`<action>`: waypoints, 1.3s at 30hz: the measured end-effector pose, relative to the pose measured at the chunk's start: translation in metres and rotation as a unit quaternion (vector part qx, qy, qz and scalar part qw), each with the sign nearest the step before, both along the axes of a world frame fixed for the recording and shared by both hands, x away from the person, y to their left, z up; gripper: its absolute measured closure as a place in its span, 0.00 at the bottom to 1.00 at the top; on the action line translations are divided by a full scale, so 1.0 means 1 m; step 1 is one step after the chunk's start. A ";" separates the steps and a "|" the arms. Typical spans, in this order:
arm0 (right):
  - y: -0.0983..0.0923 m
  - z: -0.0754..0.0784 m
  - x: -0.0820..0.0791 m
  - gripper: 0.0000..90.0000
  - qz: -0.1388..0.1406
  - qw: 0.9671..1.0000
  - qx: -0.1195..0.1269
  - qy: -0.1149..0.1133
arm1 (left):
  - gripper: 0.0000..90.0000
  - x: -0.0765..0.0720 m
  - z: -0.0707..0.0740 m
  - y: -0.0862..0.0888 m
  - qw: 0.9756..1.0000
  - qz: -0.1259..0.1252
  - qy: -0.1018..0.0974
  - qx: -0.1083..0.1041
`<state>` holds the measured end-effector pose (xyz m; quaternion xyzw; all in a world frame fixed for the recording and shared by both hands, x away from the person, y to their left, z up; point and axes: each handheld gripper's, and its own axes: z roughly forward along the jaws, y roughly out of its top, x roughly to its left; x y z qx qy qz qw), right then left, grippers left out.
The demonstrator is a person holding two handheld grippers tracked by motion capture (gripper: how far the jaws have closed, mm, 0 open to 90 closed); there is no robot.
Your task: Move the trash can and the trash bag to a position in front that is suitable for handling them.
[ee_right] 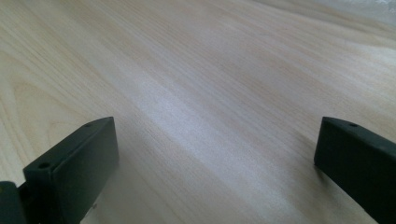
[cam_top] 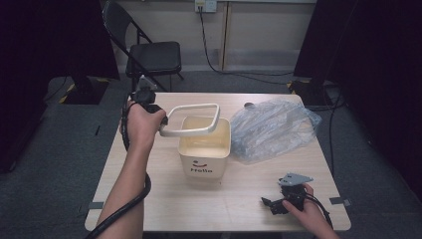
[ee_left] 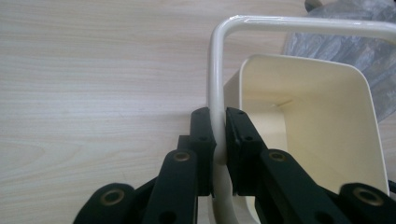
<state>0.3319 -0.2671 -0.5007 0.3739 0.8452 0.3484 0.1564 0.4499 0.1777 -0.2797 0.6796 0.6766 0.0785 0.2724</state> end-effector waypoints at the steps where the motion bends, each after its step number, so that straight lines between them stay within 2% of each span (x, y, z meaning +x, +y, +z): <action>1: 0.000 0.000 0.000 0.00 0.000 1.000 0.000 0.000 | 0.91 -0.001 -0.001 0.004 1.000 0.001 0.003 0.000; 15: 0.000 0.000 0.000 0.00 -0.001 1.000 0.000 0.001 | 0.91 -0.014 -0.015 0.050 1.000 0.023 0.007 0.006; 22: 0.000 0.000 0.000 0.00 -0.001 1.000 0.000 0.001 | 0.91 -0.022 -0.025 0.075 0.999 0.044 0.009 0.001; 26: 0.000 0.000 0.000 0.00 -0.002 1.000 0.000 0.000 | 0.91 -0.027 -0.032 0.091 0.998 0.059 0.011 0.007; 33: 0.001 0.000 0.000 0.00 -0.003 1.000 0.000 0.000 | 0.91 -0.033 -0.046 0.107 0.998 0.067 0.015 0.012; 39: 0.001 0.000 0.000 0.00 -0.004 1.000 0.000 0.000 | 0.91 -0.037 -0.064 0.114 0.997 0.076 0.021 0.015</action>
